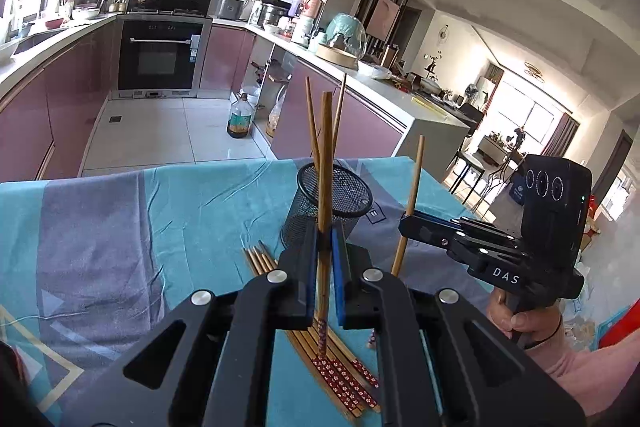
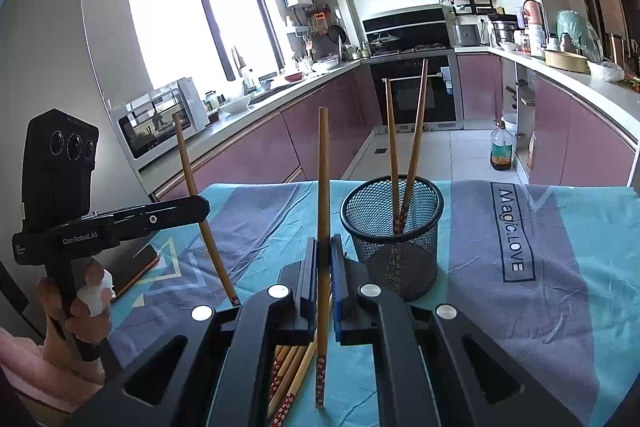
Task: Organize utensils
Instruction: 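Raise the left tool's chopstick upright over the holder while the right tool carries its own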
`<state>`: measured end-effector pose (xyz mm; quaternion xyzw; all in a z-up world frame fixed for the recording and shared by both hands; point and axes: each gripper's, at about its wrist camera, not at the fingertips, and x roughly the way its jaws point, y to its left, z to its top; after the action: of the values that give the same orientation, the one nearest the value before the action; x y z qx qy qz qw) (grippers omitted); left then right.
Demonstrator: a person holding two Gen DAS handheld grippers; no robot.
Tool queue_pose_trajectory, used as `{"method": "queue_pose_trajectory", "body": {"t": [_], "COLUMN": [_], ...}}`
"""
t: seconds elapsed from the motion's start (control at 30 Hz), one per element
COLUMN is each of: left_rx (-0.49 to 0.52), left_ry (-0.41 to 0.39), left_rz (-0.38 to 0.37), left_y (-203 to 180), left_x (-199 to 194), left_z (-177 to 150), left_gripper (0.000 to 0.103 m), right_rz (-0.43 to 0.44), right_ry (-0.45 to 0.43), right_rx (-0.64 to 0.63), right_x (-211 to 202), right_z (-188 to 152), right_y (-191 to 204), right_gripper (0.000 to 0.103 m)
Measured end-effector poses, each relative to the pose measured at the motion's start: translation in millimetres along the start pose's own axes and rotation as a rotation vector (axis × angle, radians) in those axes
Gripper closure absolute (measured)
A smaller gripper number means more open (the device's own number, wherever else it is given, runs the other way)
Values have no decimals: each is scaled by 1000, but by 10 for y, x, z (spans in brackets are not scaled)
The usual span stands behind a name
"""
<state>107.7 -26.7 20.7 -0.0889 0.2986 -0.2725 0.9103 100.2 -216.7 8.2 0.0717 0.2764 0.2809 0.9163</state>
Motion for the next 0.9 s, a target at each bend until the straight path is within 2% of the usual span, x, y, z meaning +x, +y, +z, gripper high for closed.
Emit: {"method": "queue_pose_trajectory", "body": {"t": [0.5,0.9], "left_rx": [51,80], "left_ry": [-125,-172], "left_rz": [-11,-7], "left_y": [-218,-411], "left_x": [-52,-36], "left_z": [608,993], "left_gripper": [96,96], "right_rz": [-32,-70], "right_ry": [-142,-224], "right_rx": [-60,-85], "right_x": [-225,-280], "right_z": [560,960], "right_y": [-68,-185], "right_gripper": [98,98]}}
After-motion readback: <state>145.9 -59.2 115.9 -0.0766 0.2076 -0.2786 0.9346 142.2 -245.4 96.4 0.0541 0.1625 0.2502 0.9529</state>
